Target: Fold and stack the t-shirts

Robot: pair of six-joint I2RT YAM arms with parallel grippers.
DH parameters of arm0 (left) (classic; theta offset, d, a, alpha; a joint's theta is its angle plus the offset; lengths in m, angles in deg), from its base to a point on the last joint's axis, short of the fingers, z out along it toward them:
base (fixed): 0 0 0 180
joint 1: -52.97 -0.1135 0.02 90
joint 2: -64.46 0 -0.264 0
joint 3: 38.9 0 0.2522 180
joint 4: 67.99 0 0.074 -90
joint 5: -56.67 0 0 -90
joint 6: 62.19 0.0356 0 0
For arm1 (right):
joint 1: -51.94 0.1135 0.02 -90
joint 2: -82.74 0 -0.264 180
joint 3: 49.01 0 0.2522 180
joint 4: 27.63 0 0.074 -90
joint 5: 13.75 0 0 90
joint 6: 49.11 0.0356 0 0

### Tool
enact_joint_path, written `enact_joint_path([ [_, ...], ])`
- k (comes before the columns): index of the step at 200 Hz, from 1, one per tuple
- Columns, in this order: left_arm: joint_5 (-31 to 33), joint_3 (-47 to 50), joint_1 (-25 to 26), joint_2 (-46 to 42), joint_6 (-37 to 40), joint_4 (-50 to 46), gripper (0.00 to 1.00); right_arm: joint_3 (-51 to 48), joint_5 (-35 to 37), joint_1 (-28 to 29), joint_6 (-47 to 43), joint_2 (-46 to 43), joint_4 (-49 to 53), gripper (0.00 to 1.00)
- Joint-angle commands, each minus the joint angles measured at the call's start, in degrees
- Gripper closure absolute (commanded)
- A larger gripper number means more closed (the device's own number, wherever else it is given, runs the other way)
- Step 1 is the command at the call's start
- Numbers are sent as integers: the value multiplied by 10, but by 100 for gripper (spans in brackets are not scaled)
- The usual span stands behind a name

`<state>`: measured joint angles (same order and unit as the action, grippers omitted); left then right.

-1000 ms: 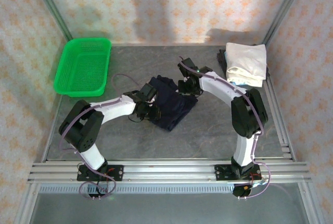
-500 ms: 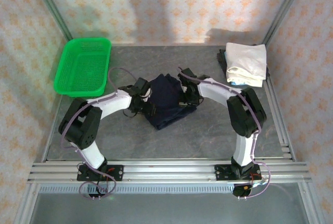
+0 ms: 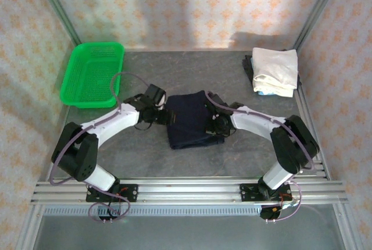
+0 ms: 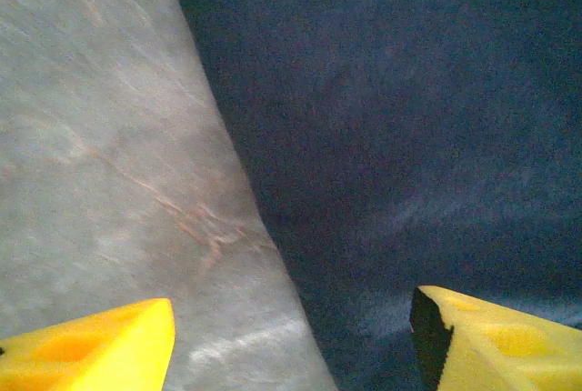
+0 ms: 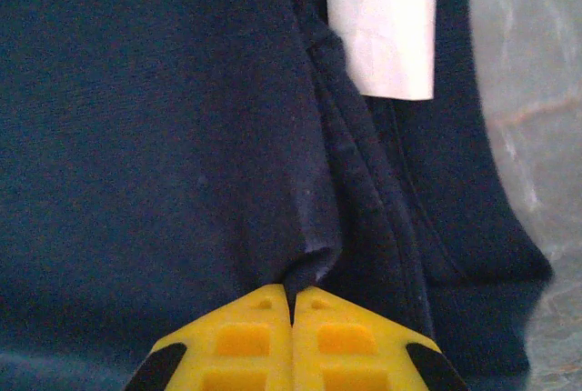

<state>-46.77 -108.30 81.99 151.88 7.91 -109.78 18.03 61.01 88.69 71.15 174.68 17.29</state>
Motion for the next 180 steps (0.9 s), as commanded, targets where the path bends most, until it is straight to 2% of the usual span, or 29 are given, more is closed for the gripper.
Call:
enact_joint_path([
  [1, -13, 42, 54, -4, -66, 46, 30, -14, 8, 6, 18, -22, -11, 100],
  [25, 4, 96, 110, -16, -104, 100, 29, -10, 14, 6, 15, -45, -3, 100],
  [43, 2, 136, 133, -5, -133, 143, 31, 0, 16, 6, 14, -62, 10, 100],
  [54, 9, 151, 139, 6, -141, 151, 39, 2, 17, 6, 16, -77, 19, 100],
  [71, 23, 165, 140, 14, -142, 153, 64, -4, 15, 6, 22, -109, 27, 100],
  [90, 44, 165, 139, 4, -135, 138, 69, -13, 11, 7, 32, -140, 33, 100],
  [98, 49, 164, 139, -3, -131, 132, 66, -15, 6, 8, 38, -148, 37, 100],
  [110, 55, 155, 138, -10, -128, 120, 45, -22, 6, 12, 43, -166, 45, 100],
  [120, 59, 150, 139, -14, -126, 111, 39, -35, 6, 13, 49, -184, 47, 100],
  [147, 71, 144, 138, -19, -131, 104, 31, -94, -20, 18, 63, -219, 26, 100],
  [180, 74, 135, 138, -9, -136, 100, 29, -141, -61, 25, 48, -172, 6, 100],
])
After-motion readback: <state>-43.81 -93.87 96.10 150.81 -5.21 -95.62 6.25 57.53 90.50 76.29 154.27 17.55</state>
